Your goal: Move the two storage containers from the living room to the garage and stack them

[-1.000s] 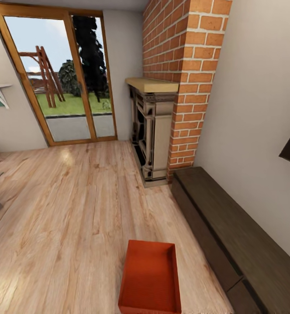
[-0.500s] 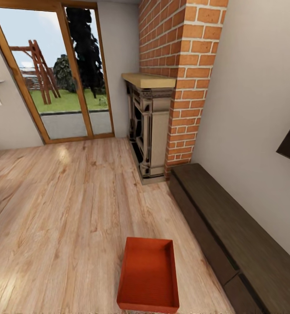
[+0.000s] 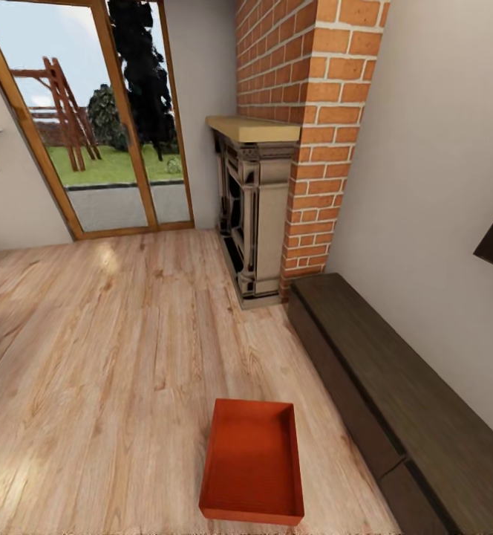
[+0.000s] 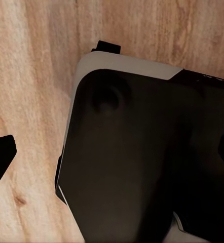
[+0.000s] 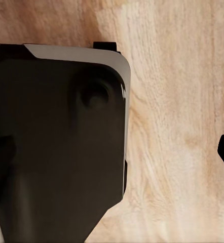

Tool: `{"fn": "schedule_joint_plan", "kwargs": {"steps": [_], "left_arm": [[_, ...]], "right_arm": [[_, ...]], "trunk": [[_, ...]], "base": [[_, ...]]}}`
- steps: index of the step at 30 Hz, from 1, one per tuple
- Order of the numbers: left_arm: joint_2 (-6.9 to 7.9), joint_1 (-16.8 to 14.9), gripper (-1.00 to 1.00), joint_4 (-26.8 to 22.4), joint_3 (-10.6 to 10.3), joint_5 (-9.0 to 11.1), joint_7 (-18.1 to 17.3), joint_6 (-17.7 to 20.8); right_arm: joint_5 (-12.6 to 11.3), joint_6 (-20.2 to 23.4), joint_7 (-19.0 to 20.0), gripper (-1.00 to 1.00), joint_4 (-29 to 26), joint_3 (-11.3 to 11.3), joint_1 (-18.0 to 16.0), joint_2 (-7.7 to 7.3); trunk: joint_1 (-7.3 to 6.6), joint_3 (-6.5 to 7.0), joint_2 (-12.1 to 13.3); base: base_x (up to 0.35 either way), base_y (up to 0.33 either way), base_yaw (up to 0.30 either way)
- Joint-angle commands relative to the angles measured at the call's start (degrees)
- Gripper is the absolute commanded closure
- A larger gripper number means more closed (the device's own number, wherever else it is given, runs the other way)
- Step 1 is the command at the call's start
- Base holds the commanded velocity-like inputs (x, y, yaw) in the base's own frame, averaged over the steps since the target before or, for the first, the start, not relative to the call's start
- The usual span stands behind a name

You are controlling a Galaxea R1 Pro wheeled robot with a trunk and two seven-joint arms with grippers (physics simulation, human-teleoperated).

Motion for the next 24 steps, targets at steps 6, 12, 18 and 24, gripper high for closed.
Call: {"fn": "schedule_joint_plan", "kwargs": {"steps": [6,12,18,24], "left_arm": [[0.0,-0.03,-1.0,0.04,-0.38,0.42,0.06,-0.17],[0.0,-0.03,-1.0,0.04,-0.38,0.42,0.06,-0.17],[0.0,-0.03,-1.0,0.04,-0.38,0.42,0.06,-0.17],[0.0,-0.03,-1.0,0.04,-0.38,0.42,0.06,-0.17]], "right_arm": [[0.06,-0.39,-0.02,-1.0,0.18,0.0,-0.09,0.0],[0.06,-0.41,-0.02,-1.0,0.18,-0.05,-0.07,0.0],[0.06,-0.41,-0.02,-1.0,0.18,-0.05,-0.09,0.0],[0.06,-0.41,-0.02,-1.0,0.18,-0.05,-0.09,0.0]], "trunk": [[0.0,-0.61,-0.04],[0.0,-1.17,-0.04],[0.0,-1.72,-0.04],[0.0,-2.28,-0.04]], "base": [[0.0,0.0,0.0],[0.0,0.0,0.0],[0.0,0.0,0.0],[0.0,0.0,0.0]]}}
